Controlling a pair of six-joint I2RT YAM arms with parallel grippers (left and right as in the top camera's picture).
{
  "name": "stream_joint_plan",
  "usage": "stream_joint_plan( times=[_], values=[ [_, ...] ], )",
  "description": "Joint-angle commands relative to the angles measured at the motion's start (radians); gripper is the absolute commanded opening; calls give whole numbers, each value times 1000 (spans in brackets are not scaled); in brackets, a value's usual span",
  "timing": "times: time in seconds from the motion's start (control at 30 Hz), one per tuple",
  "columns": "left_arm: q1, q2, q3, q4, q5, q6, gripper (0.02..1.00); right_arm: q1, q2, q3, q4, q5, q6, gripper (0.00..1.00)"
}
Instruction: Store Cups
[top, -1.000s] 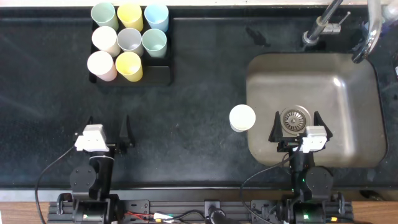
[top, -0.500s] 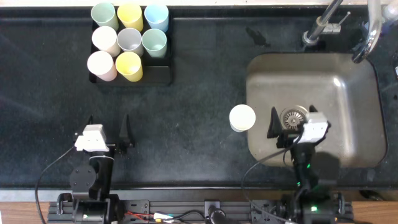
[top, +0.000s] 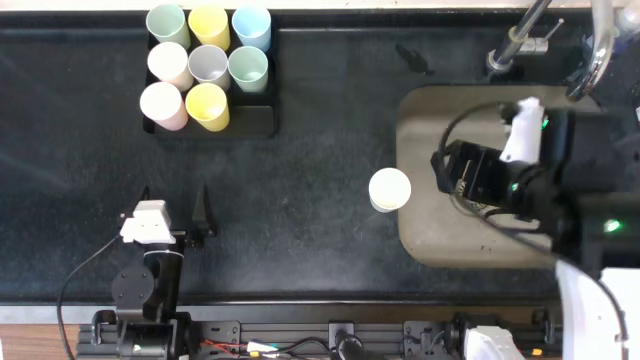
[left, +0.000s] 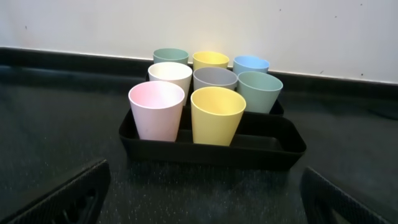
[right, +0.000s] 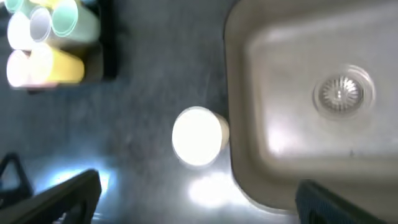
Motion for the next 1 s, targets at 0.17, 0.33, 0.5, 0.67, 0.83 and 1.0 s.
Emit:
stream_joint_plan(
  times=[0.17,0.33,0.5,0.67,0.83,1.0],
  values=[
    [5,-9,-2,-3,9,21,998,0,169,229,-249,18,-101,996],
    [5,-9,-2,-3,9,21,998,0,248,247,-268,43,-113,996],
    [5,-9,-2,-3,8,21,998,10,324,247,-268,89,-136,993],
    [5,-9,-2,-3,9,21,998,27,391,247,-267,135,-178,996],
    [5,-9,-2,-3,8,21,998,68,452,247,-250,164,-208,996],
    [5,-9,-2,-3,9,21,998,99,501,247,-219,253,-225,996]
  ],
)
